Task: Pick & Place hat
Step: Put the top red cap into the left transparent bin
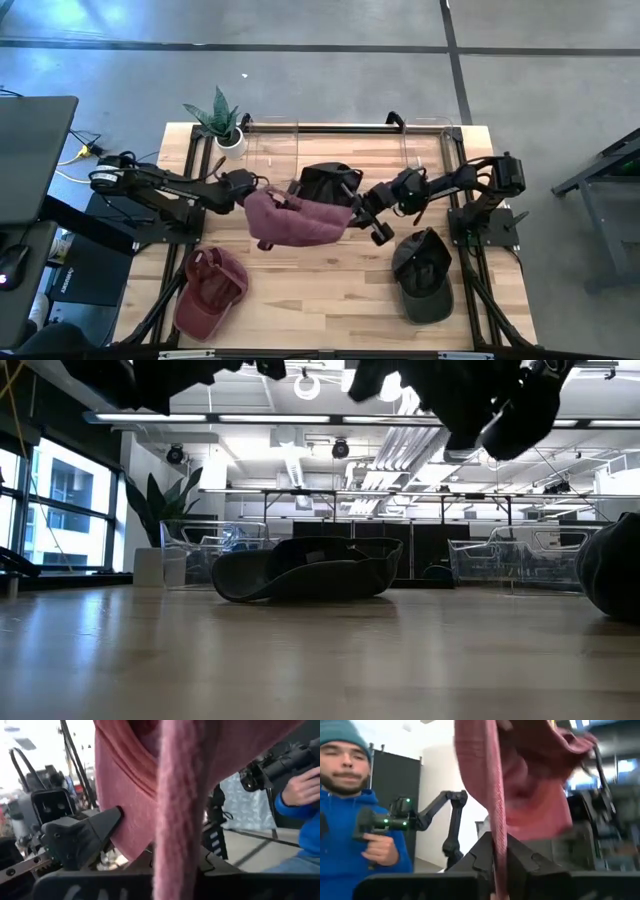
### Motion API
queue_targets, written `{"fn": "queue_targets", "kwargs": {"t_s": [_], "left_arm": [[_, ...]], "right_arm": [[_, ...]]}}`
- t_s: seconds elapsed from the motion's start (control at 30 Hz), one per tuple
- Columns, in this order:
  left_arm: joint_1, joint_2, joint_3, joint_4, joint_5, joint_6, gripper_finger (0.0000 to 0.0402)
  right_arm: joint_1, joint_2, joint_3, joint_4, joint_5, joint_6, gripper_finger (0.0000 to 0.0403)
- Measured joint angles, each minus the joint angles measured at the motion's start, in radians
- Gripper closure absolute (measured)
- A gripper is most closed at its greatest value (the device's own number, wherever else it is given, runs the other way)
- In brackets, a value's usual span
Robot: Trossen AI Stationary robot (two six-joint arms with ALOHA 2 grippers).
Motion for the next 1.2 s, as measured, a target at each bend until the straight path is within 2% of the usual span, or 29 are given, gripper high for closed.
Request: {"fn": "queue_targets", "kwargs": {"t_s": [0.1, 0.17, 0.23, 0.3, 0.4, 0.43, 0.5, 0.57, 0.67, 0.77, 0.93, 1.0, 1.1, 1.2], "left_arm": [[0.000, -0.001, 0.001, -0.100, -0.060, -0.002, 0.0387], [0.000, -0.003, 0.003, -0.176, -0.117, -0.014, 0.0395], [0.000, -0.002, 0.005, -0.259, -0.183, -0.041, 0.0396], [0.001, -0.002, 0.006, -0.362, -0.252, -0.090, 0.0394], [0.015, -0.001, 0.000, -0.586, -0.318, -0.220, 0.0393], [0.032, 0.005, -0.006, -0.657, -0.315, -0.286, 0.0393], [0.070, 0.007, -0.008, -0.706, -0.248, -0.407, 0.0393], [0.095, -0.001, 0.000, -0.661, -0.146, -0.438, 0.0397], [0.096, 0.000, -0.002, -0.623, -0.110, -0.384, 0.0398], [0.094, -0.014, -0.002, -0.559, -0.112, -0.282, 0.0399], [0.093, -0.011, -0.001, -0.503, -0.167, -0.170, 0.0400], [0.094, -0.012, -0.001, -0.478, -0.192, -0.111, 0.0400], [0.094, -0.012, -0.001, -0.454, -0.219, -0.058, 0.0400], [0.094, -0.012, -0.001, -0.435, -0.221, -0.029, 0.0400]], "right_arm": [[-0.034, -0.036, -0.052, -0.069, -0.014, 0.106, 0.0339], [-0.065, -0.088, -0.096, -0.178, -0.019, 0.160, 0.0312], [-0.104, -0.167, -0.130, -0.366, -0.047, 0.197, 0.0288], [-0.132, -0.266, -0.157, -0.622, -0.024, 0.216, 0.0274], [-0.150, -0.449, -0.152, -1.138, 0.116, 0.154, 0.0271], [-0.149, -0.509, -0.137, -1.307, 0.200, 0.133, 0.0273], [-0.138, -0.609, -0.103, -1.580, 0.382, 0.125, 0.0278], [-0.117, -0.698, -0.078, -1.742, 0.539, 0.149, 0.0283], [-0.064, -0.813, -0.058, -1.729, 0.655, 0.141, 0.0286], [0.011, -0.870, -0.059, -1.638, 0.695, 0.054, 0.0286], [0.130, -0.867, -0.059, -1.388, 0.749, -0.105, 0.0286], [0.157, -0.841, -0.052, -1.337, 0.775, -0.153, 0.0286], [0.181, -0.785, 0.022, -1.382, 0.845, -0.182, 0.0288], [0.188, -0.708, 0.132, -1.523, 0.888, -0.228, 0.0289]]}}
